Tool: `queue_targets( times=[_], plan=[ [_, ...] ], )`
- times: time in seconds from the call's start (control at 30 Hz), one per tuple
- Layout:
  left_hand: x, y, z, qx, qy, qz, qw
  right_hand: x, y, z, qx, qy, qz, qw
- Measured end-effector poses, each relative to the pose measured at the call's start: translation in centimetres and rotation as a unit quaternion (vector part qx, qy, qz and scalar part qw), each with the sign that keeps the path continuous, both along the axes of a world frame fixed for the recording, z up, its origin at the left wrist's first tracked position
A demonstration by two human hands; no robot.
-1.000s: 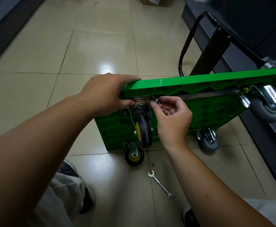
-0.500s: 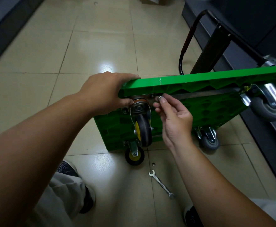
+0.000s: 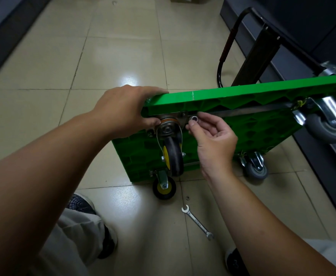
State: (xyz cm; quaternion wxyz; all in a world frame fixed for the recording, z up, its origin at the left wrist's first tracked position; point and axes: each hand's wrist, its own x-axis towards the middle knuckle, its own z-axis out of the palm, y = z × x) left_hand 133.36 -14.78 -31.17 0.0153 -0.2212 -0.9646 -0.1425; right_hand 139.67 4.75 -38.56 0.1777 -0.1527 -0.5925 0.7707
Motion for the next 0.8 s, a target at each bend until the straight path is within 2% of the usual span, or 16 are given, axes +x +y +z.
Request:
queue_targets(
  times=[0.13, 0.27, 0.4, 0.63, 0.8],
  plan=[
    [-0.1, 0.0, -0.1, 0.001, 0.001, -0.002, 1.0, 0.1, -0.3, 0.0, 0.07, 0.001, -0.014, 0.997],
    [-0.1, -0.1, -0.3, 0.002, 0.009, -0.004, 1.0, 0.3, -0.8, -0.3, 0.181, 0.021, -0.049, 0.982],
    [-0.2, -0.1, -0.4, 0.001, 0.017, -0.002, 1.0, 0.2, -1.4, -0.1, 0.161, 0.021, -0.054, 0.985],
    [0.1, 0.0, -0.4, -0.013, 0.029, -0.002, 1.0, -0.2, -2.2, -0.6, 0.208, 0.007, -0.044, 0.977],
    [0.1, 0.0, -0.6, -0.015, 0.036, -0.004, 0.999, -0.2, -2.6, -0.8, 0.23, 0.029, -0.097, 0.968]
  ],
)
